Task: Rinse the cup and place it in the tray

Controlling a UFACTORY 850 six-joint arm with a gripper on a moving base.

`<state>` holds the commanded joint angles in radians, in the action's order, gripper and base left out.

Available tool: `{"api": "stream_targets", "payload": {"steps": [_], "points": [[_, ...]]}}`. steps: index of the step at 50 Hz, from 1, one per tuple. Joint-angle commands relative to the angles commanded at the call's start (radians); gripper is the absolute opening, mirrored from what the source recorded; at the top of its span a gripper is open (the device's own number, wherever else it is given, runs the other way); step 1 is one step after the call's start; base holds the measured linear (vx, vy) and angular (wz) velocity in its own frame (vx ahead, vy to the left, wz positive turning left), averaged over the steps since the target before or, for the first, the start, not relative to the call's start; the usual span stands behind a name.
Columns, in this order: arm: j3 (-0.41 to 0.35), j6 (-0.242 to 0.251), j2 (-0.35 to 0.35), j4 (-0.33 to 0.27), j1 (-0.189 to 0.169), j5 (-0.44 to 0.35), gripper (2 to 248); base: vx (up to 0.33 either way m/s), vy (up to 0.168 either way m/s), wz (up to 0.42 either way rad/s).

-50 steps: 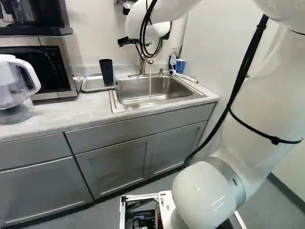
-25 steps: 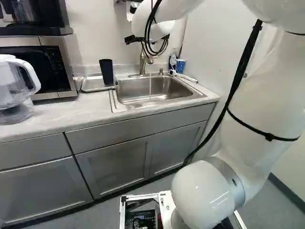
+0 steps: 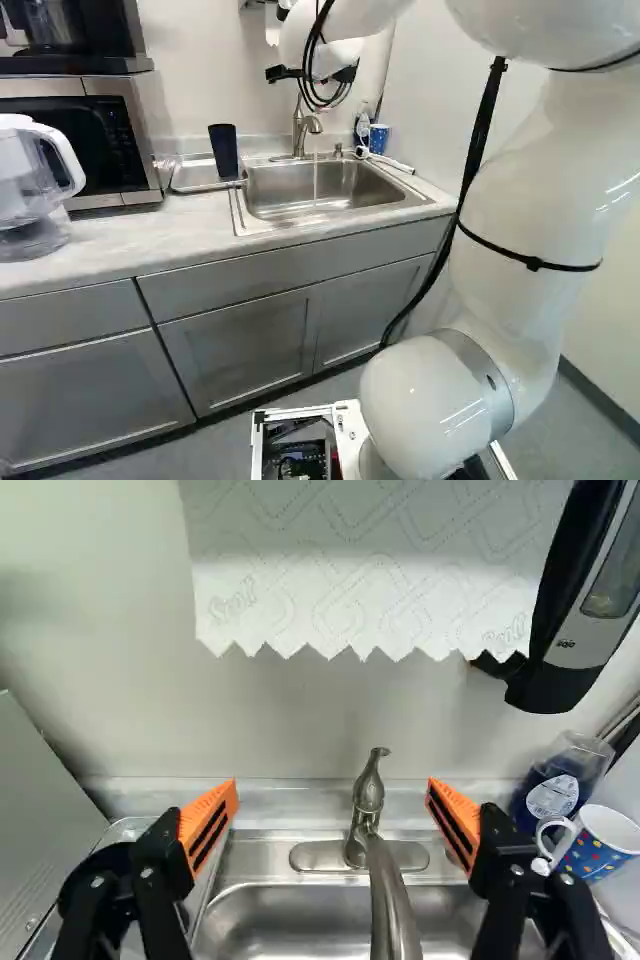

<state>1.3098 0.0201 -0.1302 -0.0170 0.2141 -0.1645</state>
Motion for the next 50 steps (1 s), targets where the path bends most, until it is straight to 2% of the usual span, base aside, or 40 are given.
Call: {"api": "stream_targets", "payload": {"steps": [29,50], "points": [[0.166,0.0,-0.151,0.0,-0.011,0.0,247,0.0,0.0,0.0],[0.174,0.0,-0.158,0.0,-0.012,0.0,247,0.0,0.0,0.0]]}}
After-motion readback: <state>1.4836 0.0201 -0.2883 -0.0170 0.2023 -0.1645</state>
